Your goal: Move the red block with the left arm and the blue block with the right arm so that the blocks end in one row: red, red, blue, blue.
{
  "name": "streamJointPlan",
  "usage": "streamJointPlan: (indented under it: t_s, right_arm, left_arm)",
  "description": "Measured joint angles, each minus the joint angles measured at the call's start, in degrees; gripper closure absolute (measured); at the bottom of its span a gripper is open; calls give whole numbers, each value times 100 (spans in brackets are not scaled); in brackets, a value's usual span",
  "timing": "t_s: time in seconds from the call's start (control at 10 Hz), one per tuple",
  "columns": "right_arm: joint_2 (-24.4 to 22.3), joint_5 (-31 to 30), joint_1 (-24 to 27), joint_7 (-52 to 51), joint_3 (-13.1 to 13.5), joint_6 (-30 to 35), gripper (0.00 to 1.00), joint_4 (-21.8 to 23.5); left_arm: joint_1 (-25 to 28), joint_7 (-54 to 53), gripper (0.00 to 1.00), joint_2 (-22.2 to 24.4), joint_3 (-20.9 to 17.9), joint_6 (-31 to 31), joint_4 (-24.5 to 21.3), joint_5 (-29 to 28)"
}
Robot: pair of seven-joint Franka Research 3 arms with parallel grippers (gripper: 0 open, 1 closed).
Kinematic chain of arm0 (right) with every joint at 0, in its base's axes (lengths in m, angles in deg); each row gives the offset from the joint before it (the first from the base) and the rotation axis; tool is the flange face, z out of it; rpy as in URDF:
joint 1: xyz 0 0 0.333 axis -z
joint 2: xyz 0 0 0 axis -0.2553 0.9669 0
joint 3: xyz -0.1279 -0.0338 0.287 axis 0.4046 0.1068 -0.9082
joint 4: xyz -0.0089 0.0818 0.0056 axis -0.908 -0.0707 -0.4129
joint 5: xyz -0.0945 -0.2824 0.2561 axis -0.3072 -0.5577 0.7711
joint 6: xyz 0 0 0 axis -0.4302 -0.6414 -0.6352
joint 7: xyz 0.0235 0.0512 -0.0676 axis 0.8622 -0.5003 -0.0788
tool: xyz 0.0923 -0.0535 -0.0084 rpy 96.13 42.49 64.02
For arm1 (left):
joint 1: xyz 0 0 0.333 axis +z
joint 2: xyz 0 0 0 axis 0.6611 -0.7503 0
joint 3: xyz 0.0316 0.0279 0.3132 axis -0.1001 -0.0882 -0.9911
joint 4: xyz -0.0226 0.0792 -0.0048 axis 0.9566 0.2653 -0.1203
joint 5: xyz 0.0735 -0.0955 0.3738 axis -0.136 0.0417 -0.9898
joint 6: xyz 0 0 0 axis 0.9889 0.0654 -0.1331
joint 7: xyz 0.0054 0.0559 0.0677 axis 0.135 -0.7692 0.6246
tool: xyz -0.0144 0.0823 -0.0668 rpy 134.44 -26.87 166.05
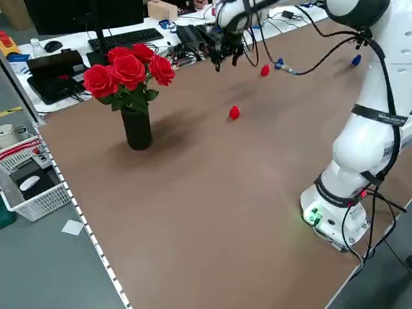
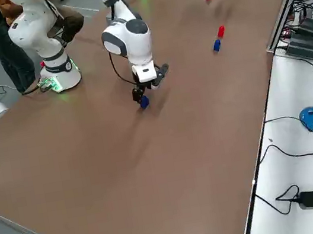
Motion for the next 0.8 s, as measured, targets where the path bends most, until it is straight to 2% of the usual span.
streamJointPlan:
  t_s: [0.1, 0.4, 0.6, 0.7, 0.8]
  right_arm:
    - [31, 111, -29, 5, -8, -63, 0, 75]
    - [45, 445, -188, 3, -25, -67, 2, 190]
    - [46, 473, -246, 5, -30, -67, 7, 236]
    - [46, 480, -249, 5, -29, -72, 12, 242]
    - [50, 500, -249, 5, -25, -98, 20, 247]
  left_arm:
    - [-1, -3, 5, -47, 1, 160, -249, -2]
    - [-4, -10, 7, -324, 36, 524, -582, -7]
    - [-1, -12, 9, -353, 42, 789, -921, -9]
    - [5, -17, 14, -351, 42, 810, -1038, -9]
    - [26, -55, 16, -347, 41, 813, -1142, -11]
